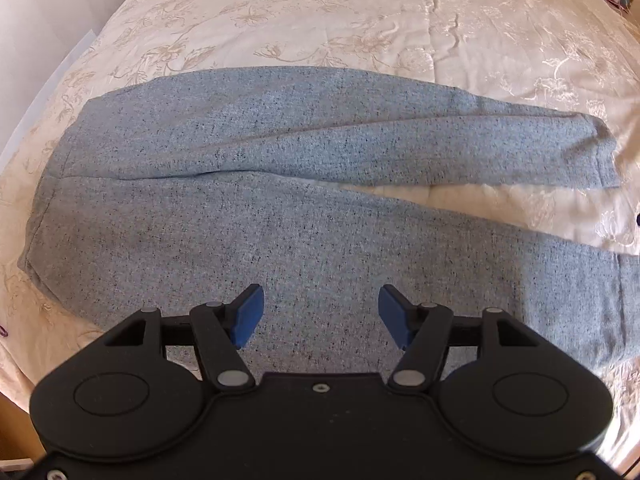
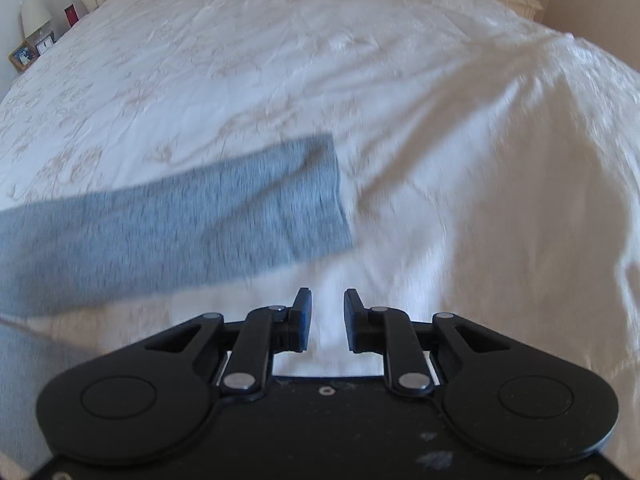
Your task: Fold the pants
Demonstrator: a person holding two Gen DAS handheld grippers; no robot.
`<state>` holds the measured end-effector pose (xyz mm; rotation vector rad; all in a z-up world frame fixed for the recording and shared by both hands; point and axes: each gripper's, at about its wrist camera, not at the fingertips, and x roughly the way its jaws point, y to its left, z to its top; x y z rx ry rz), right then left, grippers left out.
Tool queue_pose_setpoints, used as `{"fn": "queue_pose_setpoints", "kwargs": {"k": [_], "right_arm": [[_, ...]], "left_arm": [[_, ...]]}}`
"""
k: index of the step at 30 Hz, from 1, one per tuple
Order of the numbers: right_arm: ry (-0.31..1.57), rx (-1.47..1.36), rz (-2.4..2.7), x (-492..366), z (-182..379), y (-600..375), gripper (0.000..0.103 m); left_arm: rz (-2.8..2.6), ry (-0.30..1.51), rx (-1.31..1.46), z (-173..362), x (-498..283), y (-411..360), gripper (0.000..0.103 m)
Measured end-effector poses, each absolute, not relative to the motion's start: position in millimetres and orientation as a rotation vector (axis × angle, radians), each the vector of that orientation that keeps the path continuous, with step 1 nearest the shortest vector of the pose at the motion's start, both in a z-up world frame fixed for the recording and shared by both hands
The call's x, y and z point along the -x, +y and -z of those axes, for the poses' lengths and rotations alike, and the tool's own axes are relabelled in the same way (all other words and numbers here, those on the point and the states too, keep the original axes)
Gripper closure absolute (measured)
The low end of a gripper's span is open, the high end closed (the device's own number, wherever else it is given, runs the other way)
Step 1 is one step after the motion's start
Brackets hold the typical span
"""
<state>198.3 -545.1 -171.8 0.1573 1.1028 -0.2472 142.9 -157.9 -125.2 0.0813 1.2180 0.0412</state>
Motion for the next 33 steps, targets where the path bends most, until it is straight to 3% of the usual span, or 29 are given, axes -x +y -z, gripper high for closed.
{"fn": "queue_pose_setpoints", "kwargs": {"k": [5,12,13,14,24,25,29,33], "right_arm": [[1.224,-0.215,0.307,-123,195,-542,0.081],[1.298,-0.33,0.29,-89,222,-539,0.075],[1.294,-0.339,0.28,-88,222,-537,0.078],[1.294,-0.346,0.257,-87,222,-534,0.101],[1.316,-0.114,0.406,-76,164,-522,0.102],[1.267,-0.157,0.366,-72,160,-528,0.102],[1.192,-0.243,0.263,-68,161,-521,0.071],[1.212,-0.363,0.378,-56,182,-512,0.07]], "left_arm": [[-0.004,1.269,-0.126,142,-125,-155,0.036],[0.022,1.296,-0.178,149,-105,-150,0.036],[0.03,1.295,-0.181,149,-103,-150,0.036],[0.041,1.292,-0.183,149,-102,-150,0.036],[0.104,1.282,-0.194,151,-98,-155,0.036],[0.102,1.286,-0.192,155,-100,-154,0.036],[0.093,1.288,-0.193,164,-103,-147,0.036],[0.062,1.284,-0.182,165,-94,-126,0.036]]}}
